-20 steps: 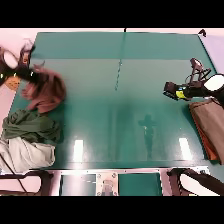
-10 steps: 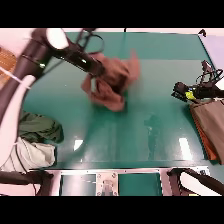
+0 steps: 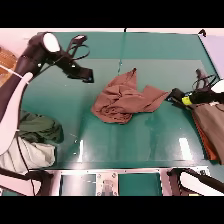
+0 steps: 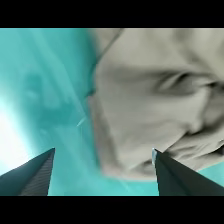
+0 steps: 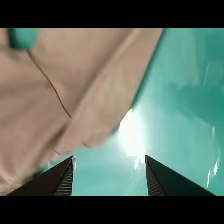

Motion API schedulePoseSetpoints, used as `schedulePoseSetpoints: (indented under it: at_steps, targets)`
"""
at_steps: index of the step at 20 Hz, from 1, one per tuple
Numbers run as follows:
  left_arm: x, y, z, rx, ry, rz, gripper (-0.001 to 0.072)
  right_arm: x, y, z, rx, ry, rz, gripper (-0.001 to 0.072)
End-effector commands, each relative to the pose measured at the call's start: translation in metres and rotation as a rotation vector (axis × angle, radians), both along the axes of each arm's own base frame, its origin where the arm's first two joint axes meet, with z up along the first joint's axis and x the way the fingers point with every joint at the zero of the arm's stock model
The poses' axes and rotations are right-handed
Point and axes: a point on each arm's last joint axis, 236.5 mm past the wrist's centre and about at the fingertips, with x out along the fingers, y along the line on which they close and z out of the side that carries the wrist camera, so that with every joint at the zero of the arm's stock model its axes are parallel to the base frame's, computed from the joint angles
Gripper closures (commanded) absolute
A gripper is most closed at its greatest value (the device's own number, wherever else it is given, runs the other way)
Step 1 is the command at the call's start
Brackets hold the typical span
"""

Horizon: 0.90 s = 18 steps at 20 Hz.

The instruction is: Fold the shirts.

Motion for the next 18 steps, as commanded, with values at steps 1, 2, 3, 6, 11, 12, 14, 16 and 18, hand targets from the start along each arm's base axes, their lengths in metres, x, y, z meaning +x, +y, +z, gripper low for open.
schedulePoseSetpoints:
  at_steps: [1,2,3,6,11,12,14,16,18]
  targets:
    - [-0.016,0.020,-0.046,-0.097,0.160,0.077,-0.0013,-0.024,0.016,-0.045,0.072,0.105,-0.019,0.0211]
    - [-0.022,0.015,-0.068,-0.123,0.186,0.082,-0.0013,-0.026,0.023,-0.058,0.088,0.111,-0.018,0.0211]
    - [-0.025,0.003,-0.084,-0.183,0.203,0.094,-0.0013,-0.025,0.033,-0.069,0.118,0.113,-0.014,0.0212]
    - [-0.014,-0.034,-0.110,-0.372,0.203,0.135,-0.0013,-0.006,0.062,-0.089,0.220,0.090,0.003,0.0212]
    - [-0.008,-0.076,-0.138,-0.403,0.168,0.121,-0.0013,0.027,0.078,-0.098,0.296,0.058,0.011,0.0229]
    - [-0.008,-0.081,-0.142,-0.398,0.166,0.120,-0.0008,0.032,0.078,-0.097,0.294,0.050,0.012,0.0347]
    - [-0.003,-0.086,-0.140,-0.407,0.140,0.122,0.0402,0.041,0.076,-0.090,0.285,0.018,0.034,0.0604]
    - [0.010,-0.085,-0.117,-0.437,0.110,0.101,0.0684,0.048,0.077,-0.079,0.280,-0.011,0.073,0.0693]
    - [0.024,-0.081,-0.077,-0.476,0.077,0.048,0.0686,0.057,0.073,-0.061,0.287,-0.033,0.103,0.0694]
